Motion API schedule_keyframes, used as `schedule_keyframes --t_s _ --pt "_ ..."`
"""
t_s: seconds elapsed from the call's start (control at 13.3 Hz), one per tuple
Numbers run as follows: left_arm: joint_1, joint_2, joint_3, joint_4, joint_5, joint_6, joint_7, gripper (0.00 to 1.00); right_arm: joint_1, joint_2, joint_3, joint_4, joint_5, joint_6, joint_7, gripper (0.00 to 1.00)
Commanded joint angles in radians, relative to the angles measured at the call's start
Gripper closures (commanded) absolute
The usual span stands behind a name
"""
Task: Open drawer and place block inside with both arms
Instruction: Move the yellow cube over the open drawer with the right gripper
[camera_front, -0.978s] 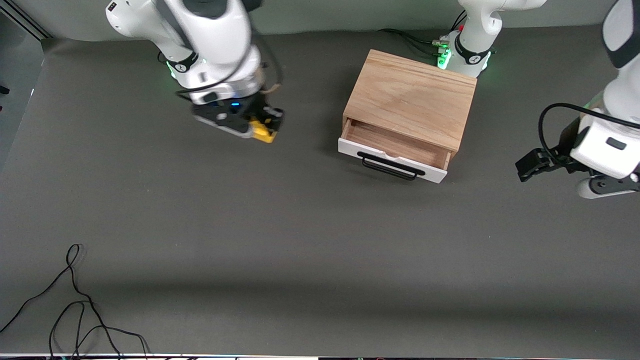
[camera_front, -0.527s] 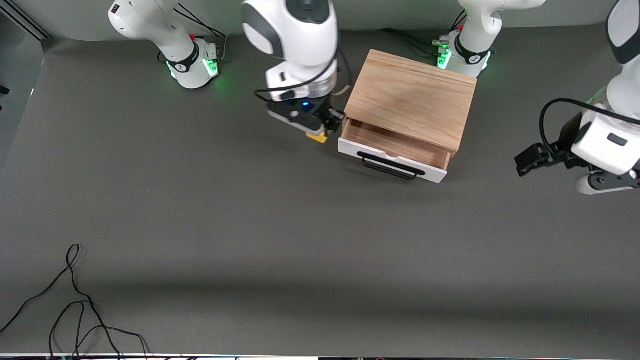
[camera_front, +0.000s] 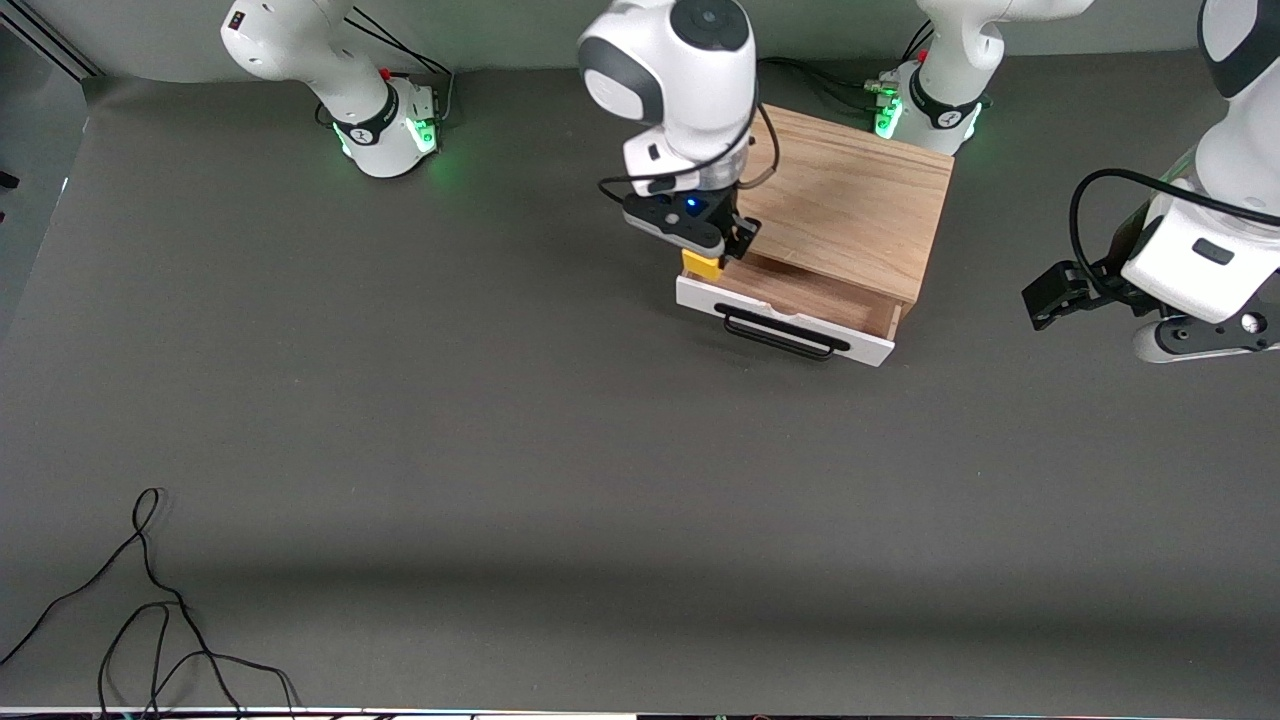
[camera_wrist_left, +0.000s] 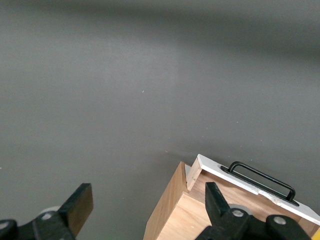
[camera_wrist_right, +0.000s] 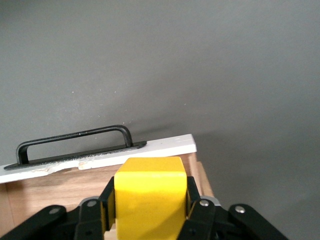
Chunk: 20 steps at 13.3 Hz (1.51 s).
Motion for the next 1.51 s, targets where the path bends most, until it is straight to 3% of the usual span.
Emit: schedule_keyframes --t_s 0.0,0.38,0.83,0.98,1.13,1.2,1.35,1.43 --pt "-0.004 -0.027 0.014 -0.018 0.009 -0.015 0.018 0.00 0.014 0.078 -0.010 0.091 0.016 -0.006 0.025 0.84" --pt "0.013 -0.027 0.015 -0.030 0.016 0.000 0.019 0.00 0.014 0.095 -0.007 0.086 0.024 -0.006 0.016 0.84" --pt "0.082 -0.030 0.015 -0.035 -0.068 -0.007 0.018 0.00 0.013 0.107 0.001 0.080 0.024 -0.006 0.014 0.84" --pt "0.106 -0.082 0.020 -0.094 -0.140 -0.003 0.016 0.00 0.014 0.107 0.002 0.079 0.024 -0.006 0.014 0.84" --pt "0.091 -0.160 0.020 -0.200 -0.125 0.052 0.010 0.00 0.014 0.107 0.002 0.079 0.024 -0.006 0.014 0.83" --pt "0.091 -0.206 0.014 -0.273 -0.125 0.095 0.010 0.00 0.014 0.107 0.002 0.080 0.024 -0.006 0.016 0.75" --pt "0.093 -0.235 0.014 -0.315 -0.125 0.109 0.010 0.00 0.013 0.104 0.002 0.080 0.025 -0.006 0.023 0.12" --pt "0.096 -0.239 0.014 -0.315 -0.125 0.108 0.011 0.00 0.013 0.096 0.002 0.080 0.024 -0.007 0.023 0.00"
